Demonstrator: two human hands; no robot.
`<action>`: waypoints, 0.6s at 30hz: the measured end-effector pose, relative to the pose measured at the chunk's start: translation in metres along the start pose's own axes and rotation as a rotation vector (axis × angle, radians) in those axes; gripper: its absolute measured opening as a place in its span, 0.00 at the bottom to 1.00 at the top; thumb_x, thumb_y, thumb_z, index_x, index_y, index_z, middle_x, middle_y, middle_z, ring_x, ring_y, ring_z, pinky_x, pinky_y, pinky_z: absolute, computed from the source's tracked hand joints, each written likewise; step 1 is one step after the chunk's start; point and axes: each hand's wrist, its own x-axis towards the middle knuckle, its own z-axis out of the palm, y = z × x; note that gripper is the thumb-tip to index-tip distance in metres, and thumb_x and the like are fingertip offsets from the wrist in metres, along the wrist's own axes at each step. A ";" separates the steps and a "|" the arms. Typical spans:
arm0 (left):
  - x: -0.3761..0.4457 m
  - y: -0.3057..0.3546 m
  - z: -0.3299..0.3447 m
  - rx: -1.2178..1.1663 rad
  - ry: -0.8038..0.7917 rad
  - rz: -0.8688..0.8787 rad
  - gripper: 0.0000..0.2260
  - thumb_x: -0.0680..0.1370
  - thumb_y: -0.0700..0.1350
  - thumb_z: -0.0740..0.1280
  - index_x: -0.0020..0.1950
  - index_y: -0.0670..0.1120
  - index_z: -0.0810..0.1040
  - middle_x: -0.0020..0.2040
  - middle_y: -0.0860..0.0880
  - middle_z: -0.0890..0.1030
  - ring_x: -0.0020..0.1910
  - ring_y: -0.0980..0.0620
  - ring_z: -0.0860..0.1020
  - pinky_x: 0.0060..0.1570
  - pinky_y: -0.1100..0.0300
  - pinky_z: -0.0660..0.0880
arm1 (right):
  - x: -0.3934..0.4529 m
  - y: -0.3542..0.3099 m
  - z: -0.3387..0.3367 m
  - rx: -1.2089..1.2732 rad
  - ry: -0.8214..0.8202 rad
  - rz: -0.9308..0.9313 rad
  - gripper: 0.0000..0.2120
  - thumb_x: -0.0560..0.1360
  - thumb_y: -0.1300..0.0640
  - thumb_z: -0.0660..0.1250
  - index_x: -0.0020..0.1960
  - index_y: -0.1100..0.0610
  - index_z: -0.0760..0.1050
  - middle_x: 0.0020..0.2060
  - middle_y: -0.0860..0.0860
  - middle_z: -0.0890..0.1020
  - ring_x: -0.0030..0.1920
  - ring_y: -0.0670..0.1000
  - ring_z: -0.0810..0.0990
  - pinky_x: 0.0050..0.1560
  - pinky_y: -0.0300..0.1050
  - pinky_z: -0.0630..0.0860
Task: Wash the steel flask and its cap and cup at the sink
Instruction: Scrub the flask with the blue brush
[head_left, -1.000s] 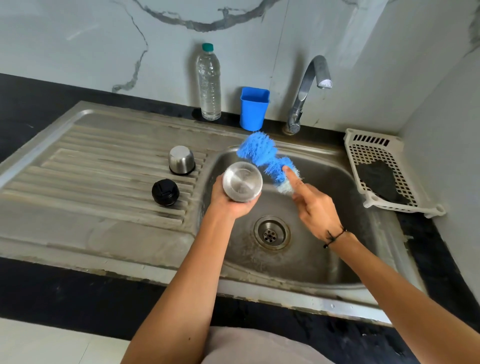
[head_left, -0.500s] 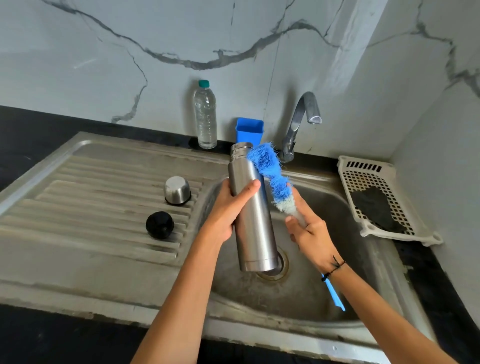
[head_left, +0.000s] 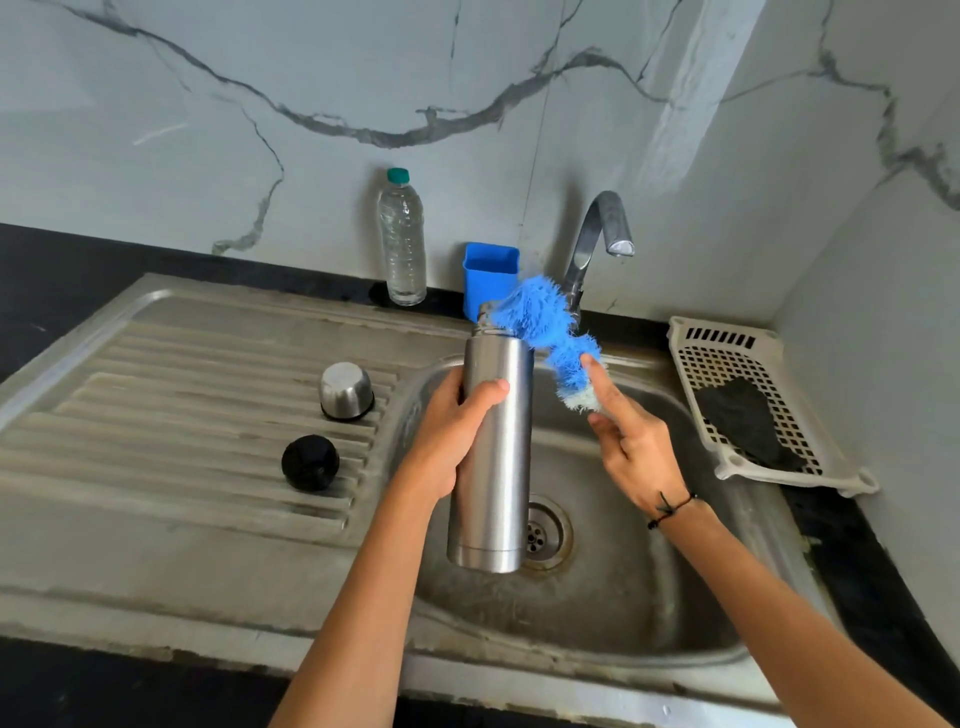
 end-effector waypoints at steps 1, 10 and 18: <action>0.000 -0.001 -0.001 -0.035 0.017 -0.028 0.04 0.77 0.47 0.66 0.50 0.52 0.75 0.43 0.46 0.82 0.39 0.51 0.80 0.39 0.58 0.77 | -0.002 0.004 0.000 -0.011 -0.009 0.012 0.34 0.74 0.70 0.59 0.74 0.47 0.57 0.52 0.62 0.80 0.48 0.56 0.80 0.55 0.43 0.74; -0.002 0.001 -0.005 -0.069 -0.029 -0.098 0.18 0.73 0.49 0.72 0.59 0.51 0.71 0.51 0.47 0.81 0.45 0.50 0.81 0.42 0.56 0.77 | 0.016 -0.023 0.002 -0.019 -0.018 -0.122 0.34 0.74 0.68 0.60 0.74 0.45 0.57 0.53 0.55 0.81 0.46 0.45 0.78 0.55 0.31 0.73; -0.005 0.015 -0.018 -0.125 -0.033 -0.086 0.29 0.63 0.58 0.72 0.58 0.44 0.76 0.48 0.39 0.83 0.47 0.40 0.82 0.49 0.44 0.78 | 0.002 0.001 -0.002 0.129 -0.066 0.076 0.33 0.76 0.72 0.61 0.75 0.51 0.54 0.64 0.42 0.69 0.50 0.38 0.76 0.57 0.24 0.68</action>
